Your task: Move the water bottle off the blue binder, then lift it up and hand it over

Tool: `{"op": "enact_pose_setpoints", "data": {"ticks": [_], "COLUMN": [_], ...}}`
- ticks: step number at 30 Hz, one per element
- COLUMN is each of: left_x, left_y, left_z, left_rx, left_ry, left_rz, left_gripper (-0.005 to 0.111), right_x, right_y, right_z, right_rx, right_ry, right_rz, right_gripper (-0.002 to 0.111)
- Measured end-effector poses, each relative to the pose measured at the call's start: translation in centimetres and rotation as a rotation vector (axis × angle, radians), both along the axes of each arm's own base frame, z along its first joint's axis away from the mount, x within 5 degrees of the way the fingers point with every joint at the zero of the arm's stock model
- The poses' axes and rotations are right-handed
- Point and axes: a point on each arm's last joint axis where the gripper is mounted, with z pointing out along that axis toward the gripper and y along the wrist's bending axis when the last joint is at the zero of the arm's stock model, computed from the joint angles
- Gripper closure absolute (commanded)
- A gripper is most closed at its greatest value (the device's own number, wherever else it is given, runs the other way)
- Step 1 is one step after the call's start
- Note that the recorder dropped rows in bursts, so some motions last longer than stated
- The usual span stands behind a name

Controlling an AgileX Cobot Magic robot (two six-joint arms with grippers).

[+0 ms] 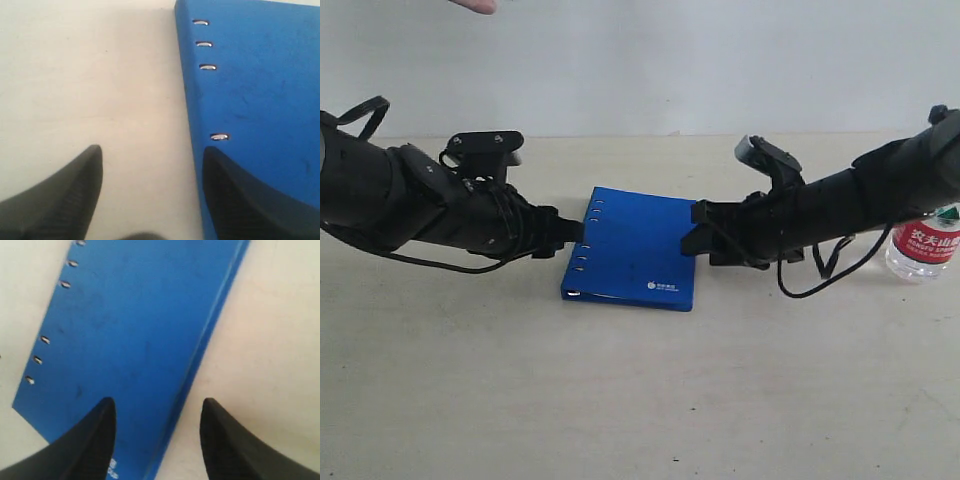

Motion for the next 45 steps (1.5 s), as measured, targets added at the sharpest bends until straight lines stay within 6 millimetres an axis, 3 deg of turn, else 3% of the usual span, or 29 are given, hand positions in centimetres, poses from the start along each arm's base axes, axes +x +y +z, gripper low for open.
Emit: {"op": "enact_pose_setpoints", "data": {"ticks": [10, 20, 29, 45], "left_x": [0.1, 0.7, 0.6, 0.5], "left_y": [0.0, 0.9, 0.4, 0.2], "left_z": [-1.7, -1.8, -1.9, -1.9], "left_rx": [0.058, 0.106, 0.099, 0.099], "left_ry": [0.023, -0.018, 0.005, 0.024], "left_rz": [-0.049, -0.042, -0.087, -0.13], "left_gripper": [0.051, 0.051, 0.051, 0.051], "right_x": [0.1, -0.8, -2.0, -0.9], "right_y": [0.9, 1.2, 2.6, 2.1], "right_z": [-2.0, -1.8, -0.6, -1.6], "right_rx": [0.138, 0.297, 0.452, 0.319], "right_ry": [-0.002, -0.074, -0.075, -0.045], "right_rz": [0.045, 0.224, 0.33, 0.224], "right_gripper": [0.061, 0.062, 0.095, 0.097]}}
